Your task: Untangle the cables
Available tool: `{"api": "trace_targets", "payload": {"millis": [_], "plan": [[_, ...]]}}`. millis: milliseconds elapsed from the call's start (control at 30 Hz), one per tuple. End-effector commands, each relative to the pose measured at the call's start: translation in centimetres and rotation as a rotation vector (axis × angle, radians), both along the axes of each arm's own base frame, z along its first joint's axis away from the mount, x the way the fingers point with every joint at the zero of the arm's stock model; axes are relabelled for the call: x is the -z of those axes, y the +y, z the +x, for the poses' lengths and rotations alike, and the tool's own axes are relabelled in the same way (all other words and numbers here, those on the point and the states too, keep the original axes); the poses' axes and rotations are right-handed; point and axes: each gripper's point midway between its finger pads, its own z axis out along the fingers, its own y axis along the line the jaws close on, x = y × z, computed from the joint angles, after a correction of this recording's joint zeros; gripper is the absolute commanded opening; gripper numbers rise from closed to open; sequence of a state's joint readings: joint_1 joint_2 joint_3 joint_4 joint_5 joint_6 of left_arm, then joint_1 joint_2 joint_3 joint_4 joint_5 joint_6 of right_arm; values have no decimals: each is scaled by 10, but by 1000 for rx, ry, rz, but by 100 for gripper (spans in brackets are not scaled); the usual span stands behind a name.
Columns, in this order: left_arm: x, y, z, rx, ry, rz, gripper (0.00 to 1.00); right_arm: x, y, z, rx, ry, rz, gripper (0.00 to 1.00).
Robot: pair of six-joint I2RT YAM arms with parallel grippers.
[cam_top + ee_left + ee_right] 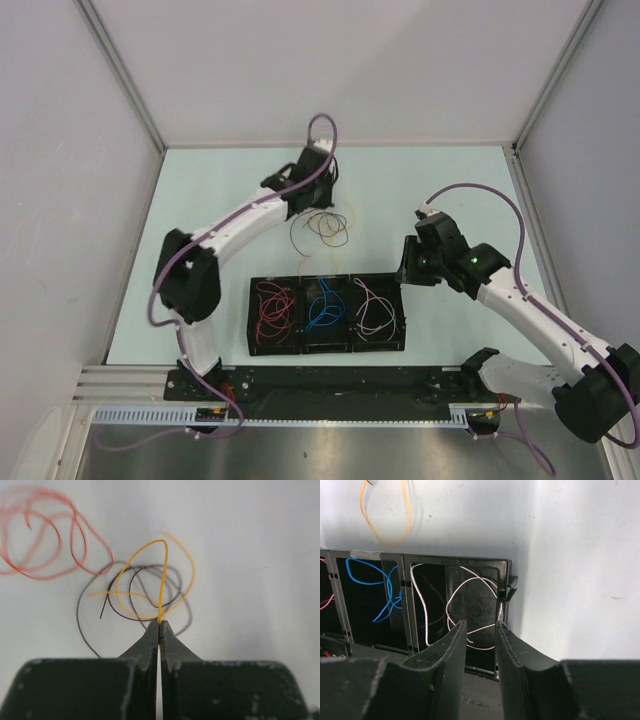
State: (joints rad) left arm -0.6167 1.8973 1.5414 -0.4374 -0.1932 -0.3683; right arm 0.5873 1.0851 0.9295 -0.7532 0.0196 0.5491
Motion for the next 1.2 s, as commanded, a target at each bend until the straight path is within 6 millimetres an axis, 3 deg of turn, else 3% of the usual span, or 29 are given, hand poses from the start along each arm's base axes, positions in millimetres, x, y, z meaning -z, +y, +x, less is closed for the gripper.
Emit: {"api": "trace_targets", "payload": {"millis": [0,67,100,133,200,233,333,367,400,433,767,967,1167], "plan": [[-272,12,-24,62,-500,-221,0,-14,-2,0,14,-49,33,33],[-316,22,-47,100,-591,-281,0,-19,-1,1,19,-65,51,33],[-330,21,-56,137,-633,-315,0,-22,-1,2,22,-75,61,33],[-331,23,-61,150,-645,-325,0,-26,-1,1,26,-86,75,33],[-313,27,-73,166,-626,-330,0,-30,0,0,35,-90,95,33],[-290,26,-75,170,-582,-316,1,-32,-1,-2,37,-94,103,33],[-270,20,-91,223,-524,-354,0,-36,-2,-6,38,-97,112,34],[-248,17,-95,241,-482,-348,0,-39,-3,-7,39,-108,120,35],[-249,20,-102,242,-487,-365,0,-42,-4,-9,36,-115,124,36],[-232,16,-108,271,-454,-370,0,-44,-5,-9,37,-125,131,36],[-221,26,-128,282,-433,-375,0,-97,14,-21,-51,-248,331,63],[-221,21,-133,258,-383,-452,0,-120,34,-17,-95,-277,439,65],[-216,7,-144,313,-348,-503,0,-168,53,-4,-133,-354,544,65]]}}
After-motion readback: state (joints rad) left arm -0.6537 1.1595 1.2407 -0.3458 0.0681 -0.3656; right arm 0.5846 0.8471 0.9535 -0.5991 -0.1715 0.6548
